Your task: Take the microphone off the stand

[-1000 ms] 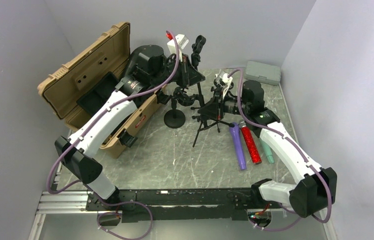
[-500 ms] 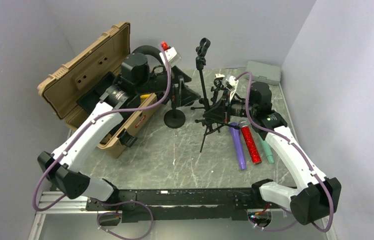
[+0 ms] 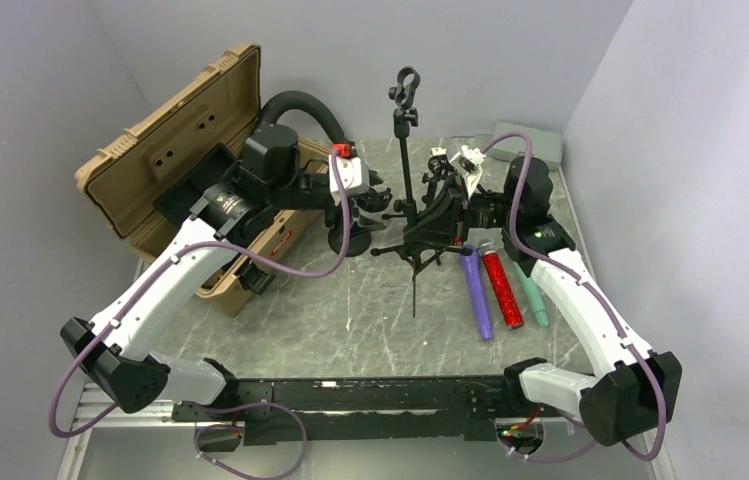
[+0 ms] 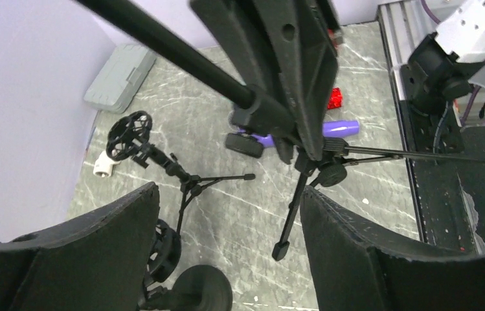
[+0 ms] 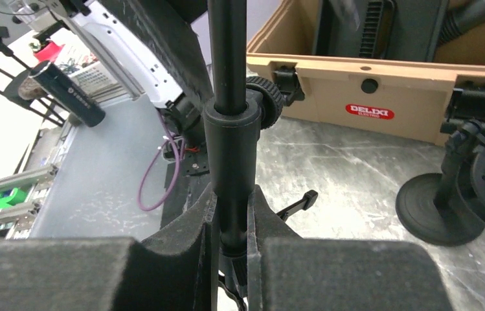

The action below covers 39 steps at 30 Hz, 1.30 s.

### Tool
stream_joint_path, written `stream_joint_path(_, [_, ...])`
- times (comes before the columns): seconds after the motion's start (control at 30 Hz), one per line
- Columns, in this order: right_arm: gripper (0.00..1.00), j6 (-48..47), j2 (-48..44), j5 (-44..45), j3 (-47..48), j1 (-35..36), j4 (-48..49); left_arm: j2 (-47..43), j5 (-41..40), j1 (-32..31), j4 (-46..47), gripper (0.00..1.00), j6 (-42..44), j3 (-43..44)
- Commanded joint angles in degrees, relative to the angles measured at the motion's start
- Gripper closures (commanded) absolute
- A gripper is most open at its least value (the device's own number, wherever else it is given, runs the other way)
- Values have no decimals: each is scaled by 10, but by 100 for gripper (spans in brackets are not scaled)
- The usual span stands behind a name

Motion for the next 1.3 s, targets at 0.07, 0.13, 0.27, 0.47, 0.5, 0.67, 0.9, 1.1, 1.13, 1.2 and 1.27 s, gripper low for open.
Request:
stream_joint_path(0.07, [100,49,-8,-49,0,-1,107,13,35,-32,-21,24,65,29])
stream_joint_path(0.13, [100,40,-11,-46,-7,-1,103,19,33,-39,-21,30,64,37])
stream_joint_path(0.27, [100,32,-16,-40,-13,-1,96,32,25,-55,-25,42,63,53])
stream_joint_path(0.47, [100,12,-24,-35,-14,-1,75,42,11,-66,-27,52,70,56])
stream_joint_path(0.5, [100,10,-25,-34,-15,-1,73,43,11,-66,-27,57,69,56])
stream_joint_path(0.67, [100,-26,-30,-23,-14,-2,40,44,15,-67,-28,88,60,55])
stream_joint_path(0.9, [100,-123,-38,4,4,-2,-51,43,81,-66,-44,100,26,43])
stream_joint_path(1.1, [100,-184,-39,24,11,-2,-97,77,231,-62,-51,100,-81,60])
stream_joint_path(1.13, [100,-189,-40,26,11,-2,-100,84,258,-60,-51,100,-100,65])
stream_joint_path(1.2, [100,-194,-41,26,11,-2,-103,99,304,-57,-44,100,-144,71])
stream_joint_path(1.27, [100,-197,-42,28,11,-2,-105,107,335,-54,-24,100,-184,67])
